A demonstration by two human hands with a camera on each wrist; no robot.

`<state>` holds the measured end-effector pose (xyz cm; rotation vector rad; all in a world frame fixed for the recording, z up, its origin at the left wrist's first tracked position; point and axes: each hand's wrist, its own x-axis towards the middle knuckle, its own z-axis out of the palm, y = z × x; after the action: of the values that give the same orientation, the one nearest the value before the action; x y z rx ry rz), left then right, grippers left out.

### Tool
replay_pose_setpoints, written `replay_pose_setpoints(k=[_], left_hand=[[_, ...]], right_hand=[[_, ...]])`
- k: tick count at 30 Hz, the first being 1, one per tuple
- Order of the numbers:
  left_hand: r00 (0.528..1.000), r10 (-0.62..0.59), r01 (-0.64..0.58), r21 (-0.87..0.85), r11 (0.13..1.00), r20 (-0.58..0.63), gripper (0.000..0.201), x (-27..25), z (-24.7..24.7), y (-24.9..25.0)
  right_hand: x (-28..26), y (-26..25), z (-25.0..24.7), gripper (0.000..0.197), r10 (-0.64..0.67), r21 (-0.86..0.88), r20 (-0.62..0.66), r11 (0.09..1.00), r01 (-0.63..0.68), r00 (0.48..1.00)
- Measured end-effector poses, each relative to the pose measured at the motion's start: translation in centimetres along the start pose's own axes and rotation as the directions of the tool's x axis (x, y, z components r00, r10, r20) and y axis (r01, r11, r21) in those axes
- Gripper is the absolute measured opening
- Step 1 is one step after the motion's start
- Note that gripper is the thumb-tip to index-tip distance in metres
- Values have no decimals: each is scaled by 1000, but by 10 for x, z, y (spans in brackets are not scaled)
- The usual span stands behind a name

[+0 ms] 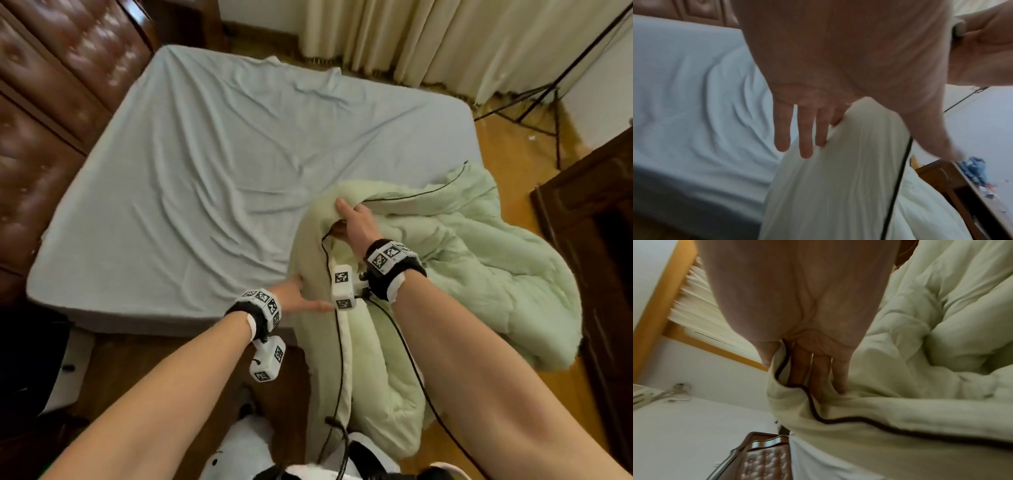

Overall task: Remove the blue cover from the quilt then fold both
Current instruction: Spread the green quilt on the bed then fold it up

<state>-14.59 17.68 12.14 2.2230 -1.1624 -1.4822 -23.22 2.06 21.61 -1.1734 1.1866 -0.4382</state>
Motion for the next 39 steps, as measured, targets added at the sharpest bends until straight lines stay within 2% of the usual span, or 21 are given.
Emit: replay_pose_setpoints(k=[1, 3, 5, 7, 9, 12, 16, 20, 24, 28, 32, 36, 38, 39], left_hand=[[1000, 4, -5, -44, 999, -23, 127, -2, -19, -3], [993, -30, 14, -138, 990, -114, 111, -1, -52, -6], [968, -47, 34, -57, 998, -247, 76, 4, -84, -9], [918, -38, 69, 63, 996, -394, 43, 10, -122, -21], [872, -47, 117, 115, 986, -488, 30, 12, -164, -36], [828, -38, 177, 195, 965, -560, 29, 12, -225, -53], [784, -5, 213, 262, 941, -620, 29, 16, -294, -69], [714, 55, 203, 282, 938, -698, 27, 13, -372, -82], [625, 90, 193, 266, 944, -775, 28, 1, -464, -103], [568, 107, 173, 246, 954, -816, 27, -16, -555, -165], [572, 86, 186, 231, 955, -815, 30, -37, -649, -239], [554, 29, 182, 155, 971, -832, 28, -36, -703, -295], [603, -26, 144, 77, 987, -798, 32, -13, -711, -323], [642, -39, 117, 47, 992, -766, 37, 2, -708, -332]], right_hand=[[0, -15, 21, 35, -20, 23, 0, 1000, 20, 1000], [-3, -43, 55, 22, -53, 50, 21, 997, 52, 998], [1, -63, 79, 19, -67, 65, 38, 996, 64, 997], [12, -74, 93, 20, -95, 47, 30, 995, 94, 995], [33, -77, 103, 28, -117, -1, -11, 993, 117, 993], [64, -75, 126, 43, -137, -61, -48, 989, 134, 989], [93, -93, 174, 35, -175, -34, -82, 984, 173, 981], [117, -138, 225, 34, -240, -37, -88, 971, 238, 967], [132, -194, 302, 34, -308, -4, -63, 951, 308, 949], [138, -236, 409, 36, -378, 24, -7, 926, 378, 926], [138, -265, 525, 42, -367, 31, 5, 930, 367, 930], [152, -264, 602, 42, -309, -8, 79, 950, 311, 948], [161, -252, 628, 38, -274, 4, 215, 960, 280, 937], [165, -243, 633, 45, -234, -37, 268, 967, 253, 935]])
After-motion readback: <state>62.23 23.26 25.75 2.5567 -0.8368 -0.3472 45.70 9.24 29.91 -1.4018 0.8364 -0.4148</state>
